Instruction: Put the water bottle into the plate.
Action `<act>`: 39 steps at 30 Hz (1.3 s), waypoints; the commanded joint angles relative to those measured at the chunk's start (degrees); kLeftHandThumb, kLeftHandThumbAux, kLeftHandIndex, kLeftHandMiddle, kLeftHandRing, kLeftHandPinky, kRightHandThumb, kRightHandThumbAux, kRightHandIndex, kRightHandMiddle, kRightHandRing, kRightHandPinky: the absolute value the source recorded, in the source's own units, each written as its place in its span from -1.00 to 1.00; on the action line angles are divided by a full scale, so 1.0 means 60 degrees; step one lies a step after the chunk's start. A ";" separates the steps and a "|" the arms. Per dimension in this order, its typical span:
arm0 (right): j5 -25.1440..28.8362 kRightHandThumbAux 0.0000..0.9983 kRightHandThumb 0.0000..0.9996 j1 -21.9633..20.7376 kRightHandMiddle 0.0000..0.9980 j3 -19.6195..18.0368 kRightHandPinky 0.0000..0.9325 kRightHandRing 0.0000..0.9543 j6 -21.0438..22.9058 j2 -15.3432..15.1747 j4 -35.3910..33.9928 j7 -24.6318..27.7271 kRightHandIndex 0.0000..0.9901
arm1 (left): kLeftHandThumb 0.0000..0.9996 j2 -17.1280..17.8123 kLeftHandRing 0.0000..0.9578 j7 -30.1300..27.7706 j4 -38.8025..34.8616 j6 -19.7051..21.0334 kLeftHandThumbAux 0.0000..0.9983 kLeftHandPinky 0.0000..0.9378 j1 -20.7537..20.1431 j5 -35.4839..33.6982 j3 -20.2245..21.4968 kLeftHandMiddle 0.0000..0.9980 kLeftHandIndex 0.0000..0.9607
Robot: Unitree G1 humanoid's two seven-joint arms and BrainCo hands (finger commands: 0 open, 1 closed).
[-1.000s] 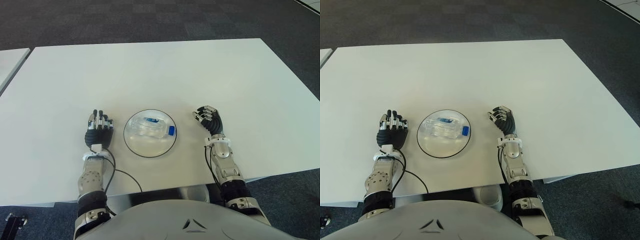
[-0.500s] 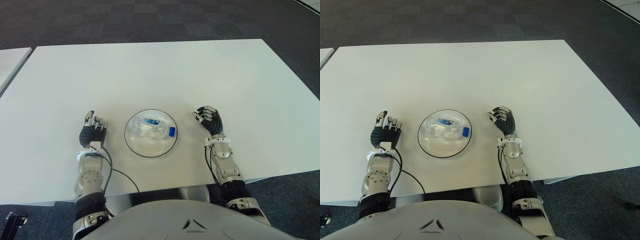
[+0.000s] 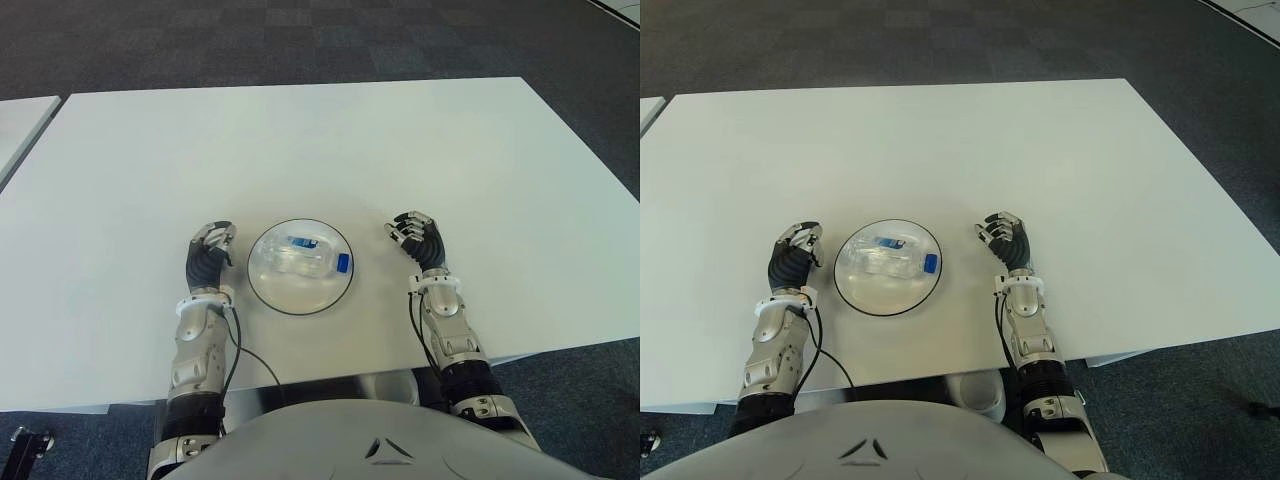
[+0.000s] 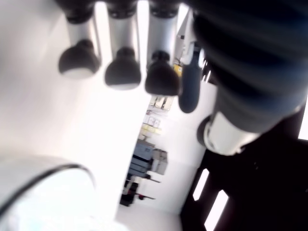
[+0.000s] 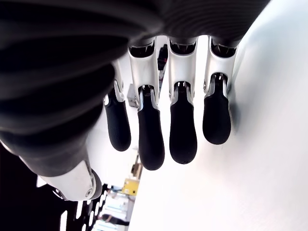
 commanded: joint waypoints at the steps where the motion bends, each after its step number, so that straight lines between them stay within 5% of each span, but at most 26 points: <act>1: -0.0008 0.46 0.41 0.0123 0.19 0.0044 0.38 0.30 -0.0003 0.0020 -0.0013 0.0027 -0.13 | 0.42 0.0035 0.75 0.0293 0.0331 0.0176 0.42 0.78 0.0291 0.0805 -0.0284 0.68 -0.08; 10: -0.0012 0.46 0.41 0.0134 0.19 0.0044 0.38 0.31 -0.0004 0.0027 -0.0021 0.0019 -0.13 | 0.42 0.0053 0.78 0.0621 0.0051 0.0692 0.42 0.83 0.0343 0.1716 -0.0582 0.74 -0.08; 39: 0.0049 0.46 0.41 0.0068 0.17 0.0009 0.35 0.28 0.0151 0.0029 0.0060 0.0091 -0.13 | 0.42 -0.0139 0.78 0.0607 -0.0492 0.1069 0.42 0.83 0.0532 0.2075 -0.0950 0.73 -0.08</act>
